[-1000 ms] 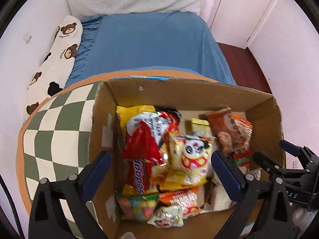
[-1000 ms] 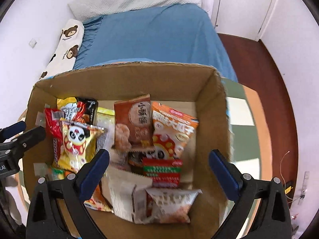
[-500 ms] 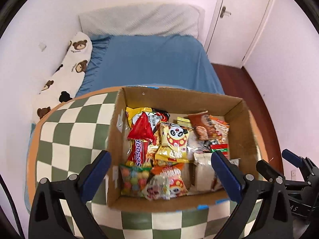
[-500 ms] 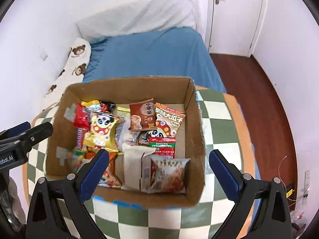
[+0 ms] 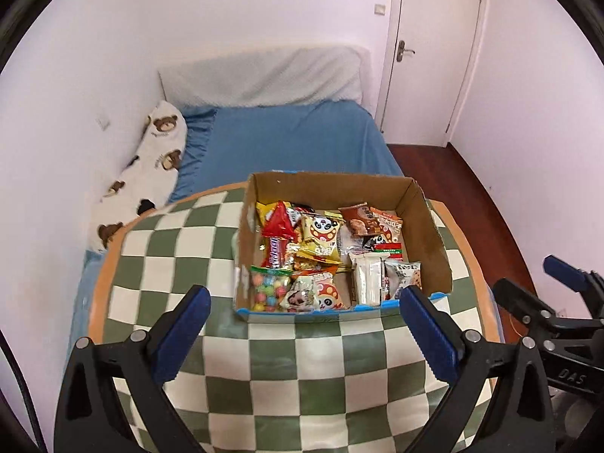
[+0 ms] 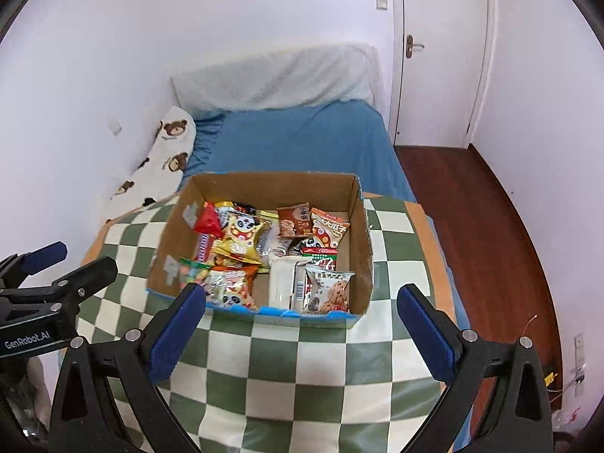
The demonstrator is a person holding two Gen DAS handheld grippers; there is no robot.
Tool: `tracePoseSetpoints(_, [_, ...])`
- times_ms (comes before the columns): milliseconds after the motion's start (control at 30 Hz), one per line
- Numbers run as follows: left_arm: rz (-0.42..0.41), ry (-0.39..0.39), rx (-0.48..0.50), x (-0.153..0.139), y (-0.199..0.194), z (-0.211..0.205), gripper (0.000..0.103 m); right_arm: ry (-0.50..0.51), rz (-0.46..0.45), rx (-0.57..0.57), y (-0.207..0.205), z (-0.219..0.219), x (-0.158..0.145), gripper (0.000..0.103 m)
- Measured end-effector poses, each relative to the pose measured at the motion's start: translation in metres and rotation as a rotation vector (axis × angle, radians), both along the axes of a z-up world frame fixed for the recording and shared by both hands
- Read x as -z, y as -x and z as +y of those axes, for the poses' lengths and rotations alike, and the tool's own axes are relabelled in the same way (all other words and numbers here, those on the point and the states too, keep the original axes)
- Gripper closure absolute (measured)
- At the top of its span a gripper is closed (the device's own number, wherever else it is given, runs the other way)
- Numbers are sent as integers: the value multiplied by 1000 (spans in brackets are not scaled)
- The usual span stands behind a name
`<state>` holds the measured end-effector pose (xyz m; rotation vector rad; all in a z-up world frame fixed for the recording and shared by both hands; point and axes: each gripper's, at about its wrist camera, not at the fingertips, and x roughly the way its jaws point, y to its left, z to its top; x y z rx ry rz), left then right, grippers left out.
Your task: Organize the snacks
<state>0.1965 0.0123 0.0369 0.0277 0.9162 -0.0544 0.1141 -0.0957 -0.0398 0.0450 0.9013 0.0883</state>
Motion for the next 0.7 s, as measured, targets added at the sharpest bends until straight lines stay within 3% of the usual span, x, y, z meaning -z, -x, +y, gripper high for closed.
tracePoseSetpoints(367, [-68, 6, -30, -41, 63, 0, 0, 19, -99, -16, 77, 9, -59, 0])
tracePoseSetpoints(700, [-96, 20, -33, -54, 86, 1, 0, 35, -135, -15, 101, 11, -82, 0])
